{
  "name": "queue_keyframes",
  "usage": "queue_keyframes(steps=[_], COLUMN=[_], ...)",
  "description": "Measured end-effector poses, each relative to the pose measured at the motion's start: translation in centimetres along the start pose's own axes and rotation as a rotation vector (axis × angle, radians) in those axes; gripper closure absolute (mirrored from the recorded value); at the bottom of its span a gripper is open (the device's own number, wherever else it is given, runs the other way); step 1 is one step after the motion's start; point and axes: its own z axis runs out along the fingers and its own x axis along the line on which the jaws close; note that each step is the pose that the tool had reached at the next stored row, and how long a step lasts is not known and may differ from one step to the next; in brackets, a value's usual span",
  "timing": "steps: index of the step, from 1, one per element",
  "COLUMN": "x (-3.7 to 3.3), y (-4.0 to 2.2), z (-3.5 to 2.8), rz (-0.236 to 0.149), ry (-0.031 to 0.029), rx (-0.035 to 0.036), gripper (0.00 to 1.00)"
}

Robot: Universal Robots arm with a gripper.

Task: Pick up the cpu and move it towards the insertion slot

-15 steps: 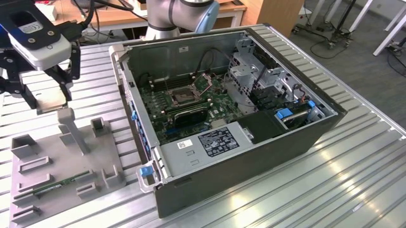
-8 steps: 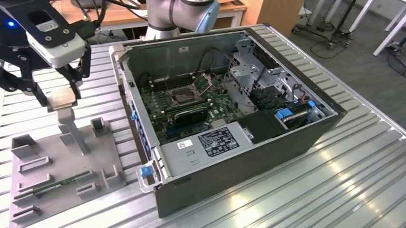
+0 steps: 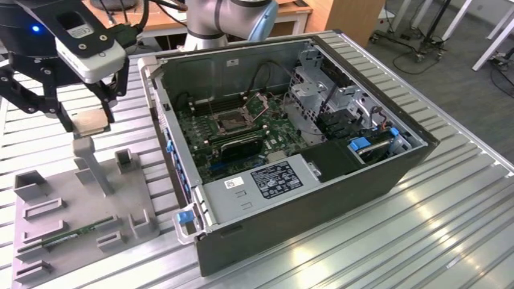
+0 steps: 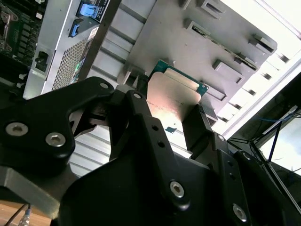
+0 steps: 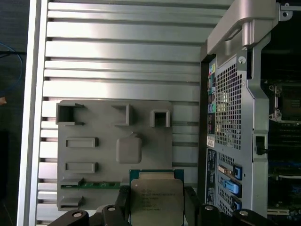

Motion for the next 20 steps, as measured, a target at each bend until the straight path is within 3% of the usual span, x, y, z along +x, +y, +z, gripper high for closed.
queue_keyframes(steps=[20], x=[-4.39], y=[-0.08], z=[-0.01], rz=[0.000], ry=[0.0001], rx=[0.0000], gripper=[0.46])
